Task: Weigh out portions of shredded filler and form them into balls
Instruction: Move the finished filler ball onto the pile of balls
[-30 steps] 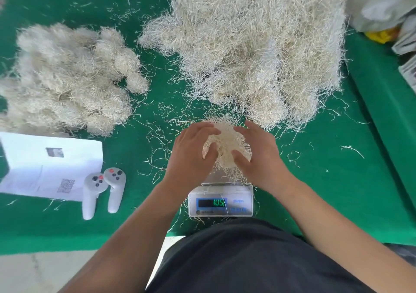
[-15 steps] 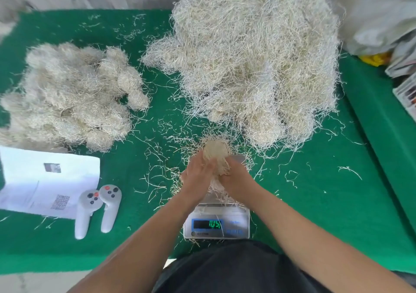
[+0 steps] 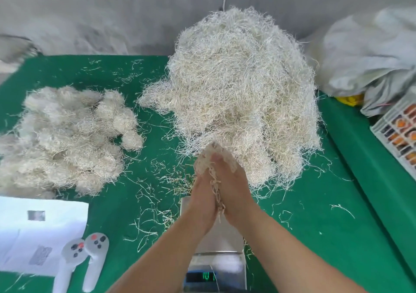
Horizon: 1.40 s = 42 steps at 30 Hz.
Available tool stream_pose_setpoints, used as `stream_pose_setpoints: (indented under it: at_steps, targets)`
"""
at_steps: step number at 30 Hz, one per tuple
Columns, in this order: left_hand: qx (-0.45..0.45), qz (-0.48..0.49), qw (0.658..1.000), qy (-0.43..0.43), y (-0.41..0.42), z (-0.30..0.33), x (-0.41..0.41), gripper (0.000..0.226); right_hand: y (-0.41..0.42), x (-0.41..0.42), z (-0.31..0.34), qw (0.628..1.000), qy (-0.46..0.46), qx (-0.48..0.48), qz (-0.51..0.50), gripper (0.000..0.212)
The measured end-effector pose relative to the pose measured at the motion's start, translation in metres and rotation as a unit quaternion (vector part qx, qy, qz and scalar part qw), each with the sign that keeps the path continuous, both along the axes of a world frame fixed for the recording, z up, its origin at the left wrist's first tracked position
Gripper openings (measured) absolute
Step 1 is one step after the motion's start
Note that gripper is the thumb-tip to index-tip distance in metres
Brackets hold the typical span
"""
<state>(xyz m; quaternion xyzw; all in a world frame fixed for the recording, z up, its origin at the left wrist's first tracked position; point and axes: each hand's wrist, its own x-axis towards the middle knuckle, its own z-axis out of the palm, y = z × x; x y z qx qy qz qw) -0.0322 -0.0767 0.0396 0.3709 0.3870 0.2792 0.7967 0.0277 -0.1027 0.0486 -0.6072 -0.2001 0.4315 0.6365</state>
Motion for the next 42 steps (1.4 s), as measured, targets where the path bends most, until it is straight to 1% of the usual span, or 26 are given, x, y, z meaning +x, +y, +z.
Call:
stream_pose_setpoints:
  at_steps: [2, 4, 5, 7, 9, 10, 13, 15, 18, 20, 22, 23, 24, 25, 26, 28, 30, 31, 32, 33, 35, 37, 38, 40, 41, 42]
  targets:
    - [-0.025, 0.009, 0.999, -0.044, 0.006, 0.006, -0.005, 0.039, 0.002, -0.002, 0.01, 0.996, -0.083, 0.035, 0.009, 0.021]
    - [-0.047, 0.035, 0.994, -0.095, 0.014, 0.011, -0.011, 0.028, 0.006, -0.003, 0.017, 0.993, -0.107, 0.057, 0.005, 0.022]
    - [-0.044, 0.047, 0.99, -0.123, 0.016, 0.015, -0.014, 0.029, 0.01, -0.001, 0.024, 0.994, -0.09, 0.065, -0.016, 0.019]
    - [-0.09, 0.066, 0.981, -0.159, 0.02, 0.027, -0.021, 0.054, 0.018, 0.011, 0.042, 0.996, 0.013, 0.068, -0.057, 0.012]
    - [-0.115, 0.028, 0.979, -0.168, 0.019, 0.042, -0.021, 0.064, 0.021, 0.016, 0.061, 0.986, 0.129, 0.078, -0.068, 0.043]
    - [-0.104, -0.001, 0.981, -0.163, 0.017, 0.047, -0.019, 0.062, 0.021, 0.013, 0.067, 0.988, 0.118, 0.085, -0.052, 0.054]
    - [-0.071, -0.036, 0.989, -0.126, 0.02, 0.058, -0.012, 0.03, 0.021, -0.01, 0.066, 0.994, -0.041, 0.094, -0.021, 0.06]
    - [-0.05, -0.049, 0.991, -0.111, 0.027, 0.058, -0.013, 0.038, 0.021, -0.015, 0.057, 0.98, -0.134, 0.145, -0.008, 0.053]
    - [-0.072, -0.047, 0.99, -0.116, 0.034, 0.063, -0.016, 0.045, 0.023, -0.008, 0.038, 0.913, -0.349, 0.21, 0.013, 0.037]
    - [-0.043, -0.061, 0.994, -0.085, 0.031, 0.066, -0.015, 0.059, 0.022, 0.004, 0.025, 0.871, -0.465, 0.162, -0.004, 0.024]
    - [-0.003, -0.069, 0.996, -0.049, 0.029, 0.067, -0.011, 0.064, 0.018, 0.017, 0.014, 0.842, -0.534, 0.075, -0.031, 0.035]
    - [0.004, -0.055, 0.998, -0.034, 0.028, 0.067, -0.009, 0.065, 0.017, 0.022, 0.012, 0.851, -0.521, 0.061, -0.006, 0.036]
    - [0.006, -0.034, 0.999, -0.034, 0.028, 0.065, -0.007, 0.066, 0.015, 0.023, 0.014, 0.886, -0.458, 0.053, 0.048, 0.034]
    - [-0.001, -0.017, 0.999, -0.037, 0.029, 0.065, -0.006, 0.066, 0.013, 0.023, 0.021, 0.935, -0.327, 0.045, 0.128, 0.035]
    - [-0.011, -0.002, 0.999, -0.035, 0.034, 0.062, -0.004, 0.07, 0.01, 0.024, 0.028, 0.967, -0.166, 0.045, 0.186, 0.039]
    - [-0.047, 0.037, 0.997, -0.045, 0.047, 0.063, -0.002, 0.086, -0.001, 0.035, 0.037, 0.982, 0.084, 0.083, 0.149, 0.046]
    - [-0.034, 0.049, 0.998, -0.031, 0.059, 0.067, -0.003, 0.086, -0.01, 0.043, 0.039, 0.974, 0.18, 0.138, 0.01, 0.046]
    - [-0.013, 0.045, 0.999, -0.015, 0.06, 0.066, -0.004, 0.073, -0.012, 0.042, 0.04, 0.974, 0.176, 0.135, -0.05, 0.047]
    - [0.017, 0.041, 0.999, -0.015, 0.06, 0.06, -0.004, 0.05, -0.012, 0.039, 0.041, 0.983, 0.129, 0.1, -0.085, 0.043]
    - [0.055, 0.03, 0.998, -0.008, 0.053, 0.057, -0.005, 0.029, -0.008, 0.031, 0.042, 0.992, 0.077, 0.061, -0.082, 0.037]
    - [0.119, 0.01, 0.993, 0.01, 0.036, 0.049, 0.006, 0.047, 0.001, 0.01, 0.044, 1.0, 0.003, 0.028, -0.004, 0.045]
    - [0.152, -0.022, 0.988, 0.007, 0.019, 0.048, 0.01, 0.047, 0.01, 0.0, 0.048, 0.998, -0.008, 0.053, 0.015, 0.047]
    - [0.132, -0.032, 0.991, -0.011, 0.015, 0.049, 0.01, 0.049, 0.011, -0.001, 0.05, 0.997, -0.036, 0.073, 0.006, 0.04]
    - [0.026, -0.049, 0.997, -0.057, 0.017, 0.051, 0.003, 0.062, 0.012, 0.004, 0.055, 0.988, -0.123, 0.09, -0.027, 0.022]
    - [-0.002, -0.048, 0.995, -0.092, 0.021, 0.05, 0.0, 0.061, 0.012, 0.007, 0.058, 0.983, -0.152, 0.096, -0.044, 0.02]
    - [0.014, -0.042, 0.995, -0.09, 0.025, 0.047, 0.0, 0.058, 0.013, 0.009, 0.057, 0.983, -0.145, 0.101, -0.054, 0.021]
